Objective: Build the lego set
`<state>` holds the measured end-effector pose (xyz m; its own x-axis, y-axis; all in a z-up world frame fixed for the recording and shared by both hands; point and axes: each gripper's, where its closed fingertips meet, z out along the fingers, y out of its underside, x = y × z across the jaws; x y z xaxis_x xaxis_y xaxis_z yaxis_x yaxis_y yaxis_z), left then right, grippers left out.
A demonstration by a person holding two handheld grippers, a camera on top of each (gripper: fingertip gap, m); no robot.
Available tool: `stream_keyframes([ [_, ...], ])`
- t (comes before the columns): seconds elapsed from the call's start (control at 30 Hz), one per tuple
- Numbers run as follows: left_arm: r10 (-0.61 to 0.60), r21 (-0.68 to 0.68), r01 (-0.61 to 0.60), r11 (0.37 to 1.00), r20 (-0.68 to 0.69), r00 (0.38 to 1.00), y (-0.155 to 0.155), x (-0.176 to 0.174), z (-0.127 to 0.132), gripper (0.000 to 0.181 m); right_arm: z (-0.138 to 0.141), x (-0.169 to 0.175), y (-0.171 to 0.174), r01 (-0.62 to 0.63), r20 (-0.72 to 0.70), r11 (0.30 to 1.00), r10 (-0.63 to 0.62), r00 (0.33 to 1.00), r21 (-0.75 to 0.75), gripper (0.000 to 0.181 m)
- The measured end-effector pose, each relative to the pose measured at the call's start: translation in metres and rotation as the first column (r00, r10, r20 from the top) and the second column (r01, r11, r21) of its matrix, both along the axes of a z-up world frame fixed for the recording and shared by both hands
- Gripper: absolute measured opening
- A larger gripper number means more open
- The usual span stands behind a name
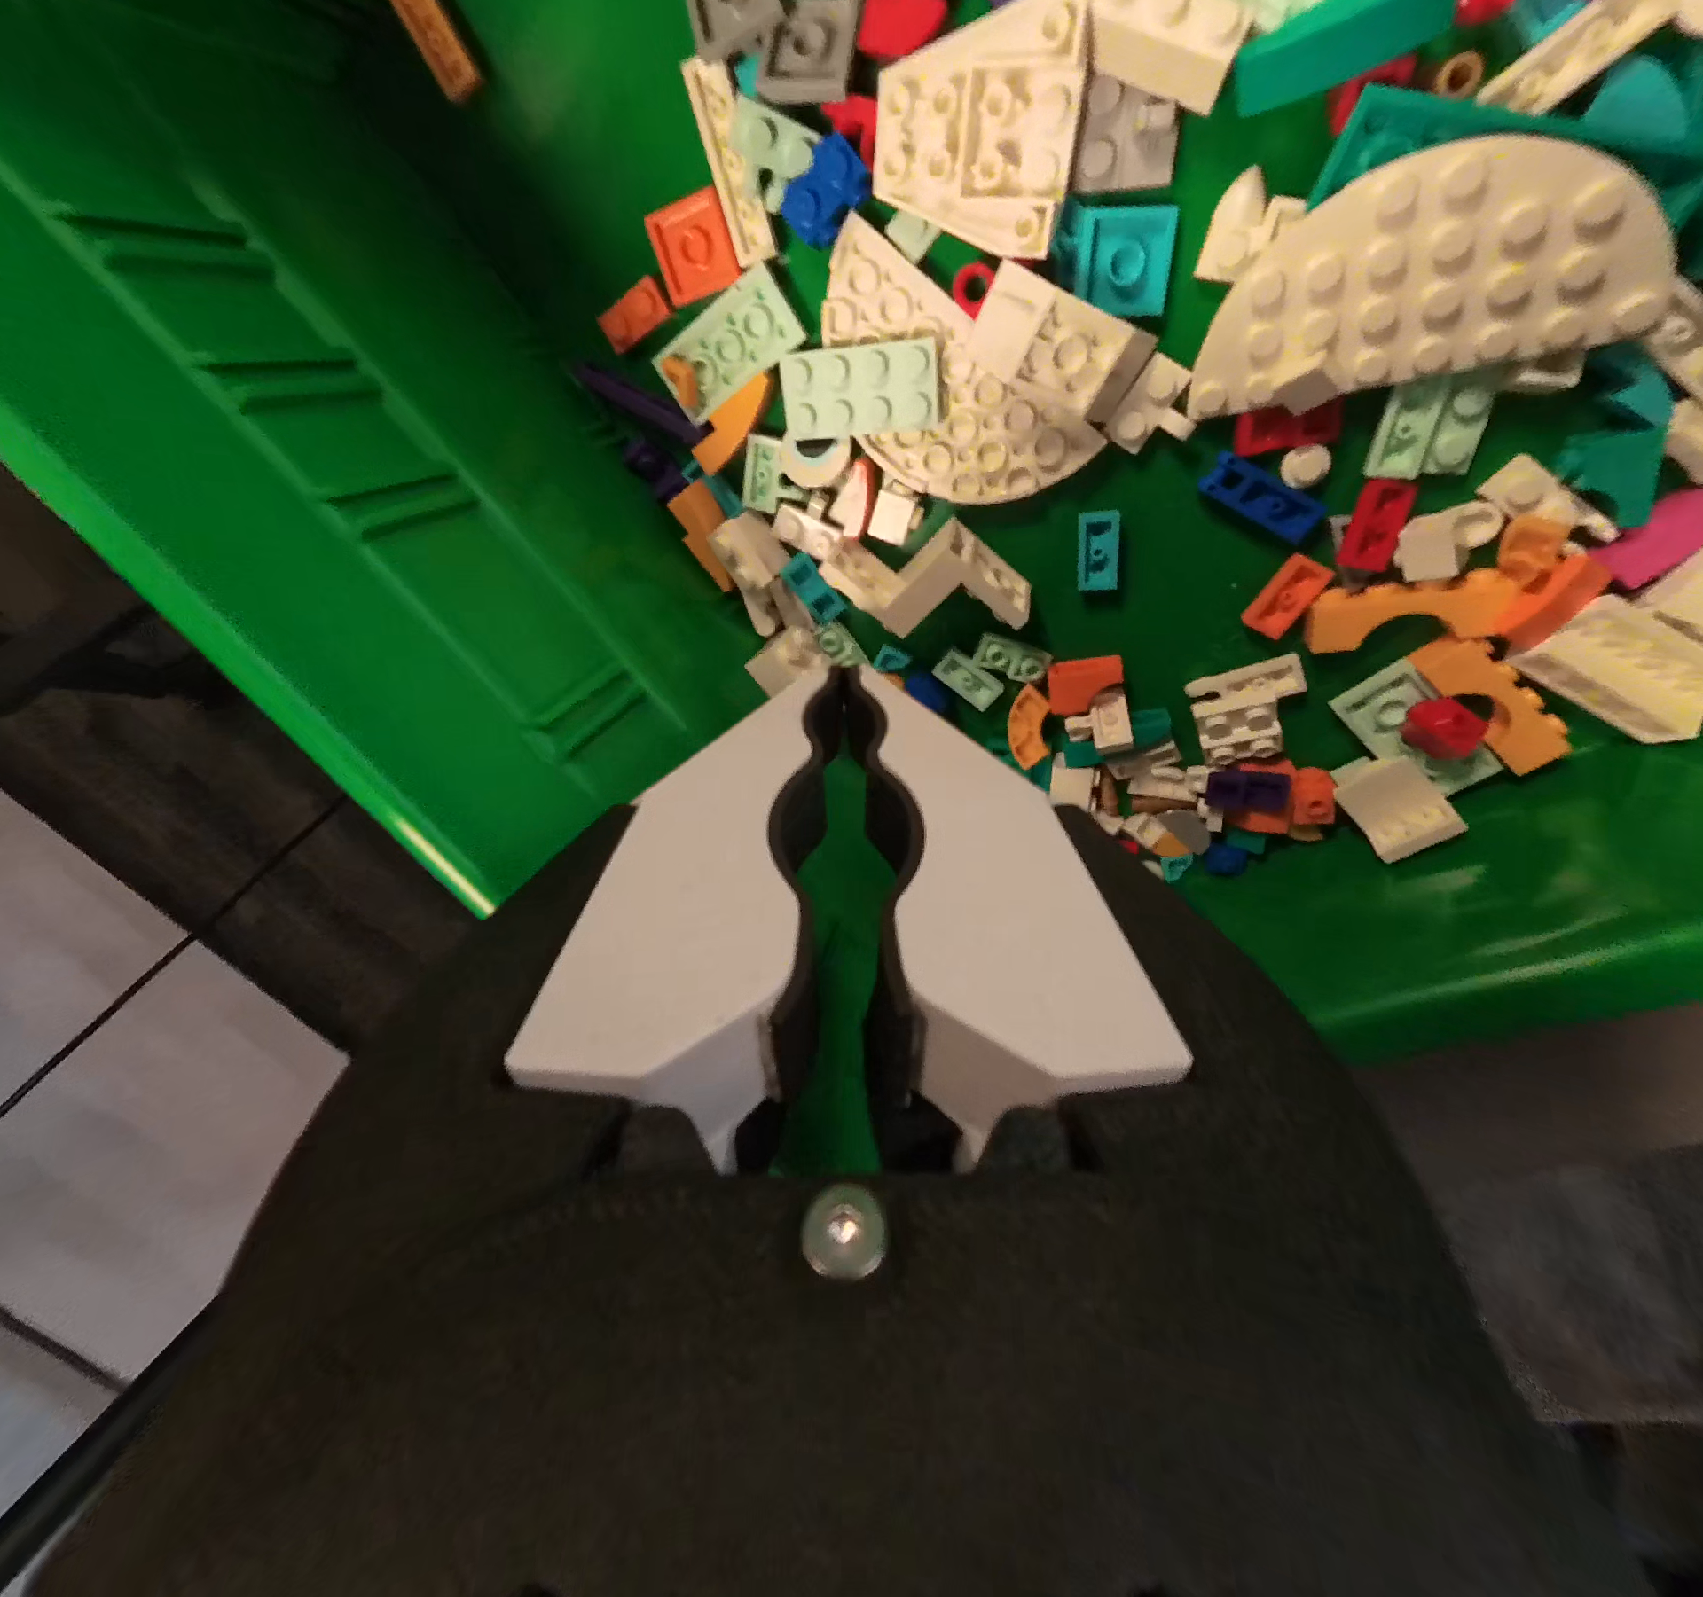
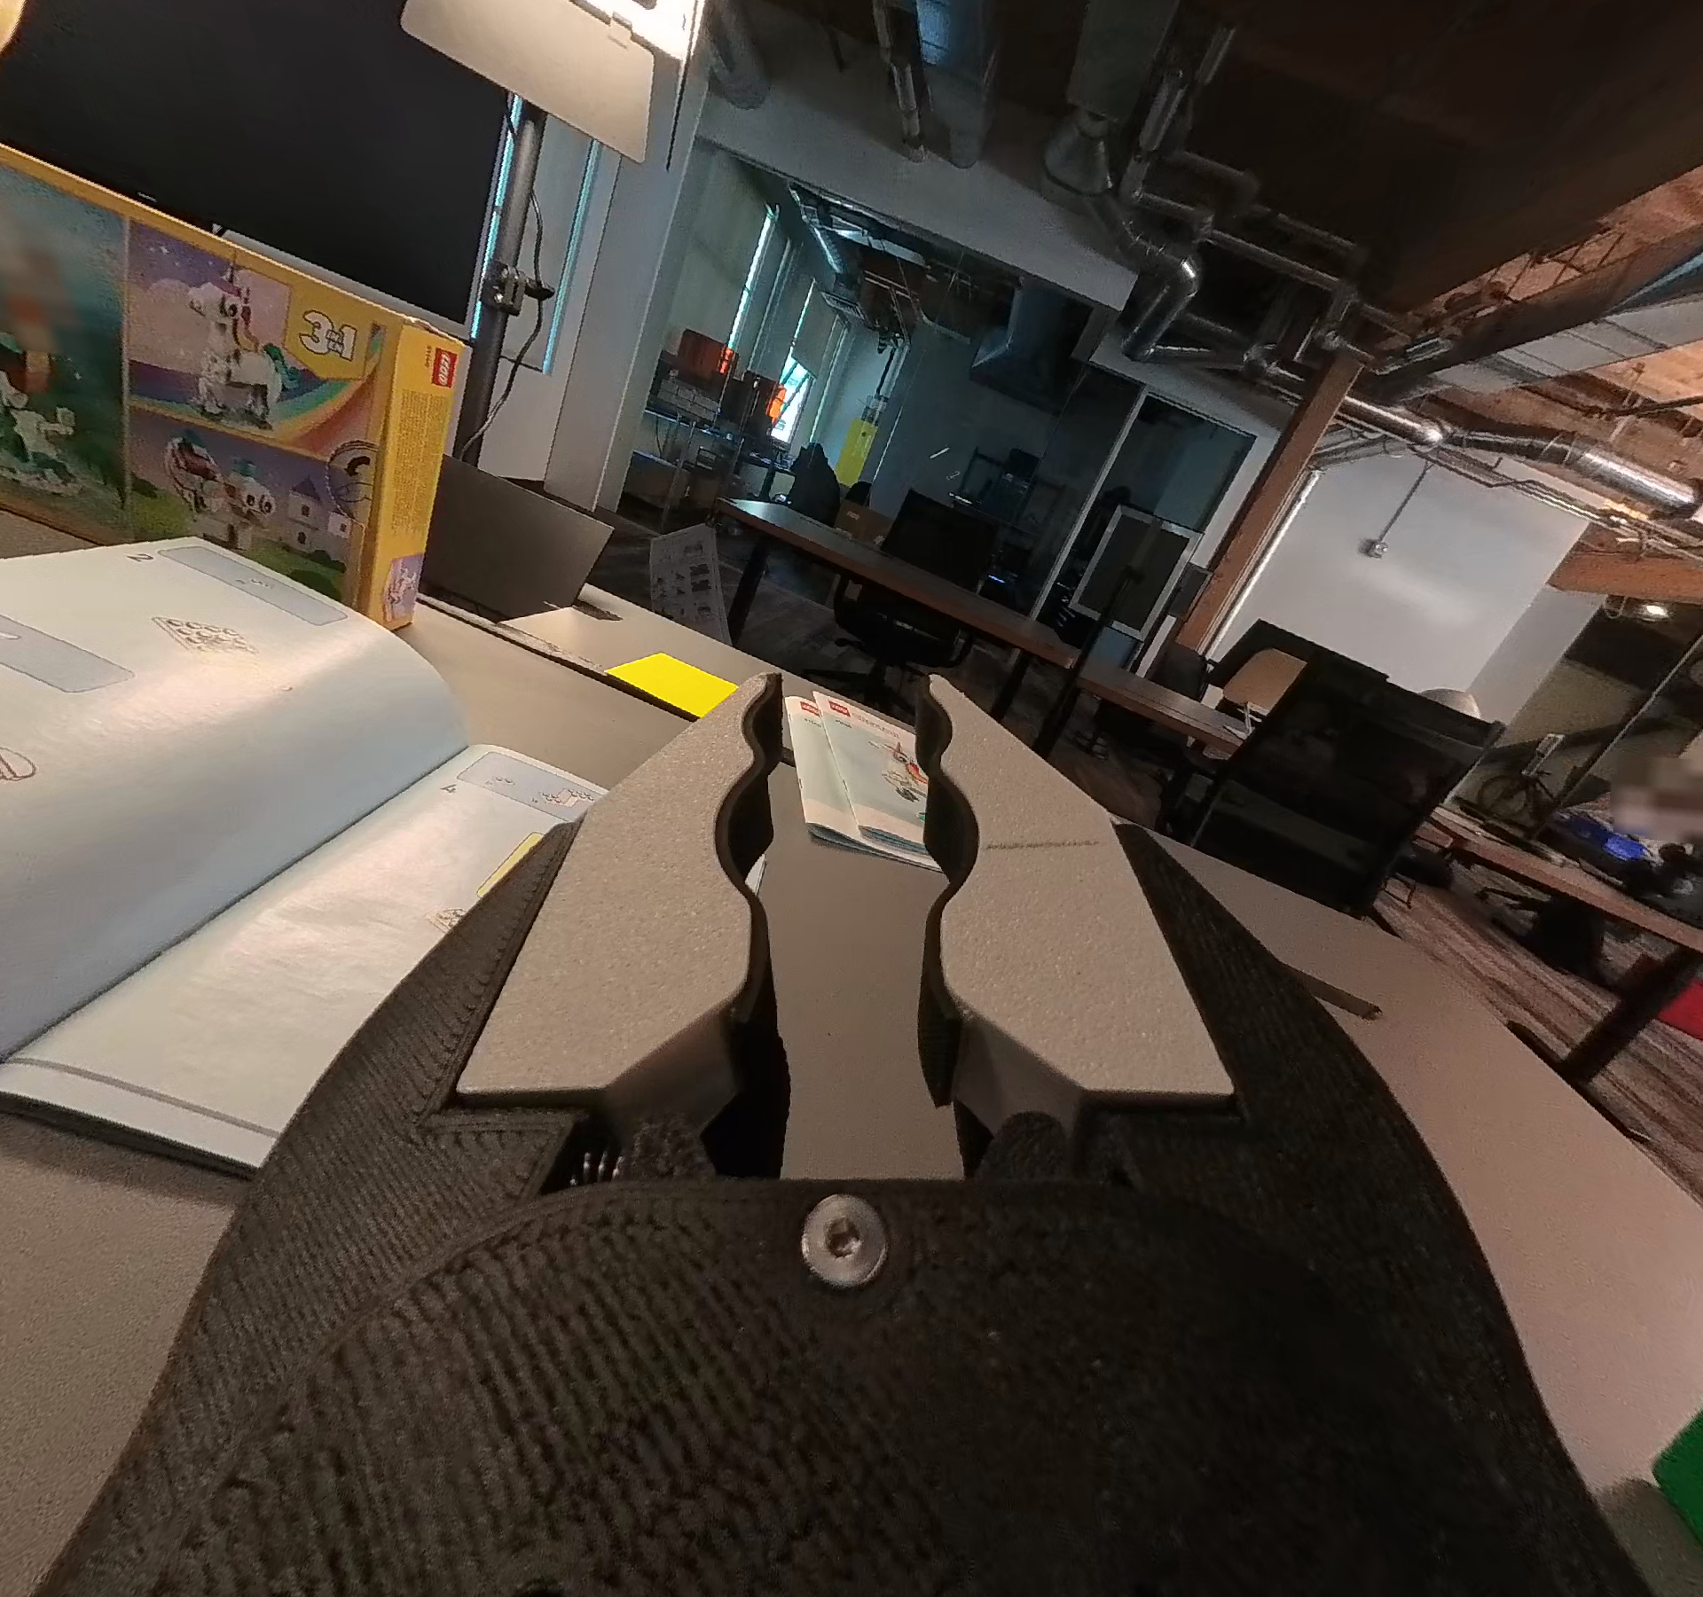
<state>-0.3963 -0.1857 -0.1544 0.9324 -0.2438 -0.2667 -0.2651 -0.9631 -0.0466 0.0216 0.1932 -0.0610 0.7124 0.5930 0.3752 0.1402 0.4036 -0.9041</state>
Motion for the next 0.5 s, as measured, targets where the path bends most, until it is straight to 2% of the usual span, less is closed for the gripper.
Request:
stream_keyframes([
  [0.03, -0.004, -0.014, 0.004, 1.000, -0.016, 1.000, -0.002, -0.001, -0.001, 0.000, 0.000, 0.000, 0.000, 0.000, 0.000, 1.000, 0.000, 1.000, 0.000, 0.027],
  [0.3, -0.023, -0.038, 0.023, 0.999, 0.009, 1.000, -0.005, 0.007, -0.004, 0.000, 0.000, 0.000, 0.000, -0.001, 0.003, 1.000, 0.001, 1.000, 0.001, 0.027],
  [0.5, -0.069, -0.046, 0.075, 0.996, 0.117, 0.991, -0.007, 0.034, -0.011, 0.000, 0.000, -0.001, 0.000, -0.001, 0.005, 1.000, 0.001, 1.000, 0.001, 0.027],
])
